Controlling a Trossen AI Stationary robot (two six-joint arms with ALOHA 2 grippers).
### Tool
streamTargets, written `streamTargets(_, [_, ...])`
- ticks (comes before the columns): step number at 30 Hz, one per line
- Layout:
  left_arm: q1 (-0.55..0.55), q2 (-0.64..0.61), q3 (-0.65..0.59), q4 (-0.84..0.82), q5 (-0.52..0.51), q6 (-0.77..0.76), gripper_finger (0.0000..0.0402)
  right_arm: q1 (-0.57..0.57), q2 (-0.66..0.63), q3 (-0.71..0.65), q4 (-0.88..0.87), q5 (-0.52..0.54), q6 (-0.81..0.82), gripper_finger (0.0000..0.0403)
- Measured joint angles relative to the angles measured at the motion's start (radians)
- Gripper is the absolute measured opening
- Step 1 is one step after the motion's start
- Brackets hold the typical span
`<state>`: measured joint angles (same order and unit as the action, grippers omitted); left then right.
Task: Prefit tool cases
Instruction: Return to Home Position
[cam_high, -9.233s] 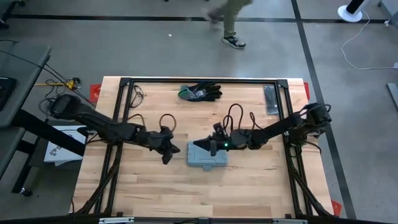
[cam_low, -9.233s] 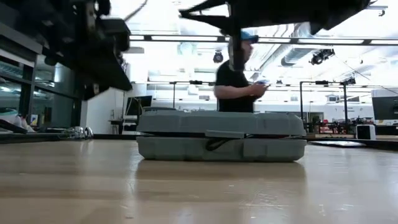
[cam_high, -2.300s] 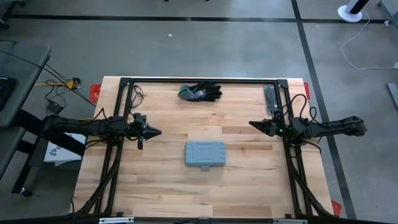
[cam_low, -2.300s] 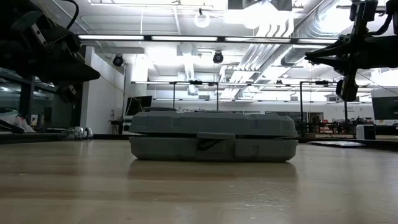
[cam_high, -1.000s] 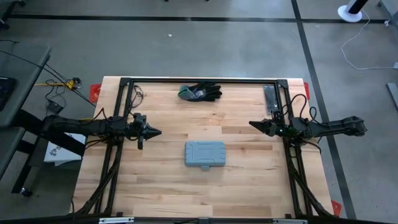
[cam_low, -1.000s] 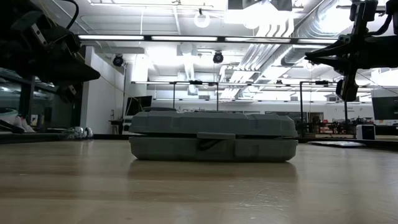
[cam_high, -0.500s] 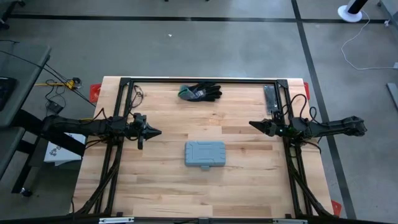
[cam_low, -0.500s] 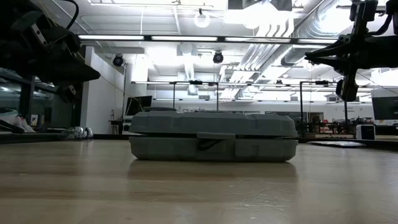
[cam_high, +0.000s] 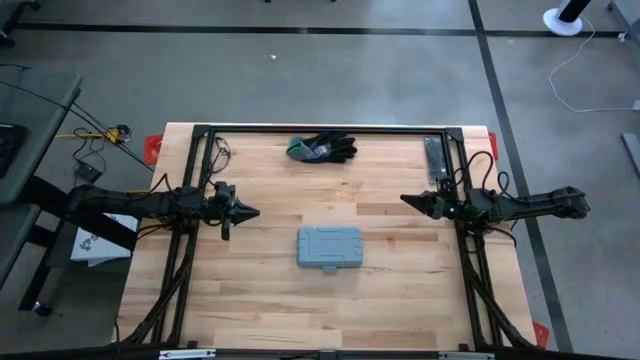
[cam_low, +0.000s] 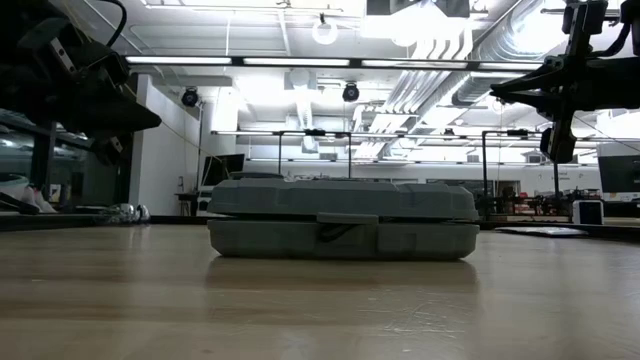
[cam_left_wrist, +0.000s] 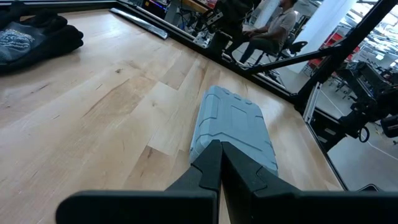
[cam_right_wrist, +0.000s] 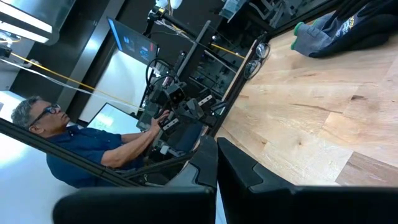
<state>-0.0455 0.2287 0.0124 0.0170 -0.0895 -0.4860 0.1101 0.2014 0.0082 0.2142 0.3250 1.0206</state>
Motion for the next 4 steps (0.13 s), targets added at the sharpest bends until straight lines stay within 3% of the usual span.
streamTargets(4, [0.0, 0.0, 0.0, 0.0, 0.0, 0.0, 0.0, 0.0, 0.0, 0.0, 0.0, 0.0, 0.0, 0.0])
